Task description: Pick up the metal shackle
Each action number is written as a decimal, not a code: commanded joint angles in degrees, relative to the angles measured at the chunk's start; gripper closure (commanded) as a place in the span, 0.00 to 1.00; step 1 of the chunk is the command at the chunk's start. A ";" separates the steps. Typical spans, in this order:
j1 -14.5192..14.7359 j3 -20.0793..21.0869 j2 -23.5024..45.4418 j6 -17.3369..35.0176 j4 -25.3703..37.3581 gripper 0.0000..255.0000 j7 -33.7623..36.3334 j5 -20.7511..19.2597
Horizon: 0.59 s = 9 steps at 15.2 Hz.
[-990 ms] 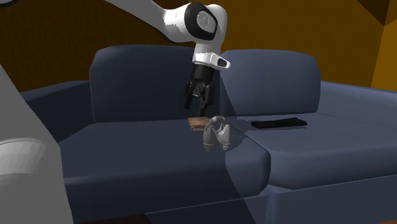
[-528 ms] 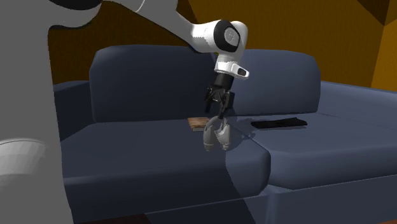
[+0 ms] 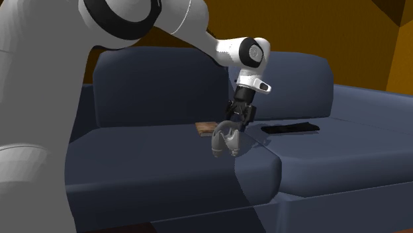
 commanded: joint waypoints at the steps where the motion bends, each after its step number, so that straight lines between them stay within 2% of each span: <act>1: 0.07 0.04 0.21 1.37 -1.15 0.00 -0.02 0.03; 5: 0.10 0.04 0.46 3.24 -2.79 0.00 -0.20 0.04; 6: 0.13 0.06 0.45 3.24 -2.79 1.00 -0.16 0.04; 9: 0.15 0.07 0.51 3.18 -2.66 1.00 -0.13 0.05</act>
